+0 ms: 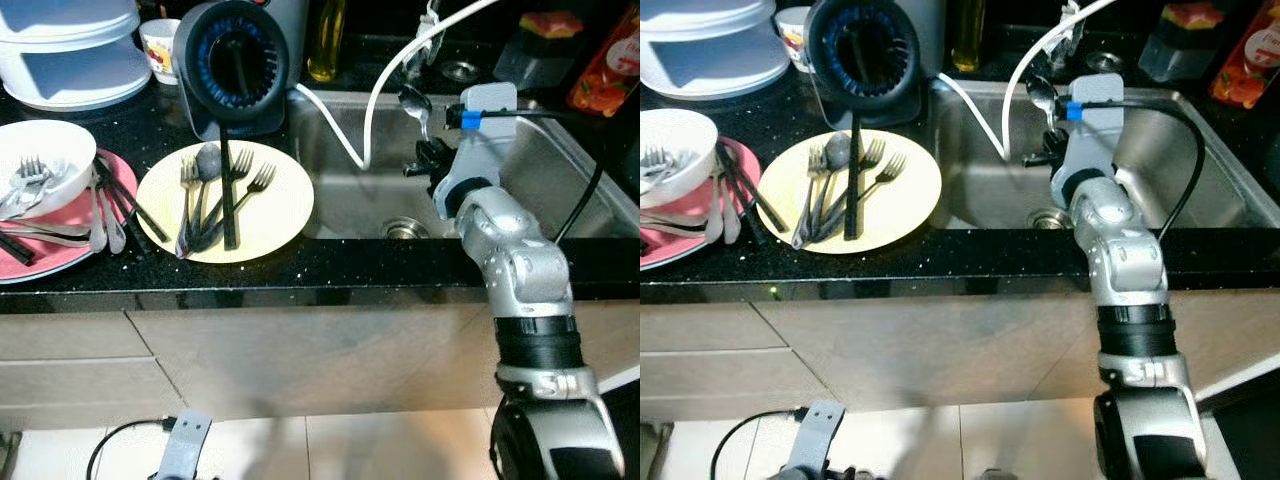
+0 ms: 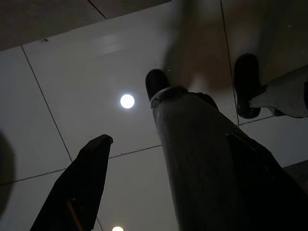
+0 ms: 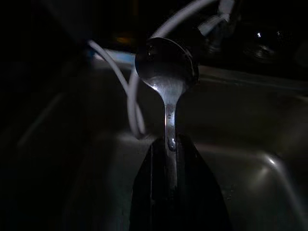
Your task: Kitchen organization
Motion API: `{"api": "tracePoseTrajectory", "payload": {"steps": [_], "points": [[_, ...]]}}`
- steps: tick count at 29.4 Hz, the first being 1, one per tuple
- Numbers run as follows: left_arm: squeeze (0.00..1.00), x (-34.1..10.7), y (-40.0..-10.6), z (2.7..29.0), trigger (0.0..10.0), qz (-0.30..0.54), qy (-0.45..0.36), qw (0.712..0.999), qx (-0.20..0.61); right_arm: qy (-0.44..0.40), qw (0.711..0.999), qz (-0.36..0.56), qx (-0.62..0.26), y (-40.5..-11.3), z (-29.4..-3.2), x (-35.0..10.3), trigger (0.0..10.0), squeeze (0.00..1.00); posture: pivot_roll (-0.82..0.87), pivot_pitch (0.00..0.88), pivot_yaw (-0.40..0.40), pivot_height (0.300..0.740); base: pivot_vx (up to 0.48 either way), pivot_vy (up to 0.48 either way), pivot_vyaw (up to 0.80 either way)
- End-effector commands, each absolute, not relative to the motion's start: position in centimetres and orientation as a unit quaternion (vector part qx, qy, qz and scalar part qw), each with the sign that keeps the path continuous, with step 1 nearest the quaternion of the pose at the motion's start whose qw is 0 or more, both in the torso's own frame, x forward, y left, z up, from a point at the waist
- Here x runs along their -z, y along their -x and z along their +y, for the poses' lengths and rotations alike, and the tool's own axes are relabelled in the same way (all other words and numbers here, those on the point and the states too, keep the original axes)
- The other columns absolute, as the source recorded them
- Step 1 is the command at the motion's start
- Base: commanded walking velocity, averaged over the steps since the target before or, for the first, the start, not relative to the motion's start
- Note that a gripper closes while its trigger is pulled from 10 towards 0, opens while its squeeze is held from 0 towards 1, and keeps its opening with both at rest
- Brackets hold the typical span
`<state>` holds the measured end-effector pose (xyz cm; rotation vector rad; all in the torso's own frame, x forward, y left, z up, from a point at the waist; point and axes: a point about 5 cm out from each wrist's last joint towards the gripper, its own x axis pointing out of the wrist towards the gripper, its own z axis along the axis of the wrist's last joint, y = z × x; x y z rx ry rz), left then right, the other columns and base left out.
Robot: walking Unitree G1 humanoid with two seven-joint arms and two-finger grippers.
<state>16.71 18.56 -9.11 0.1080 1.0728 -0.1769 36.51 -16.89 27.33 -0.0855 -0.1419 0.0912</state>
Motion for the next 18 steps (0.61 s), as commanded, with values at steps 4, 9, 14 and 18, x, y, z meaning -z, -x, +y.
{"api": "tracePoseTrajectory", "payload": {"steps": [4,9,14,18], "points": [[0.00,11.5,-10.2,17.9,10.0,0.603,-0.022,0.792,0.091,0.100,0.992,-0.047,-0.054,-37.5,-16.8,-26.8,10.0,0.00,-0.01,0.250,-0.097,0.740,0.000,0.000,0.00],[0.00,11.7,-9.1,17.9,10.0,0.609,-0.016,0.788,0.089,0.127,0.989,-0.030,-0.063,-39.1,-16.2,-27.8,10.0,0.00,0.00,0.287,-0.114,0.740,0.000,0.000,0.00],[0.00,11.9,-8.1,18.0,10.0,0.610,-0.014,0.788,0.087,0.157,0.984,-0.055,-0.065,-40.5,-15.4,-30.0,10.0,0.00,0.00,0.318,-0.124,0.740,0.000,0.000,0.00],[0.00,11.9,-7.9,18.0,10.0,0.610,-0.014,0.788,0.086,0.183,0.979,-0.058,-0.064,-41.0,-15.1,-30.7,10.0,0.00,0.00,0.323,-0.124,0.740,0.000,0.000,0.00]]}}
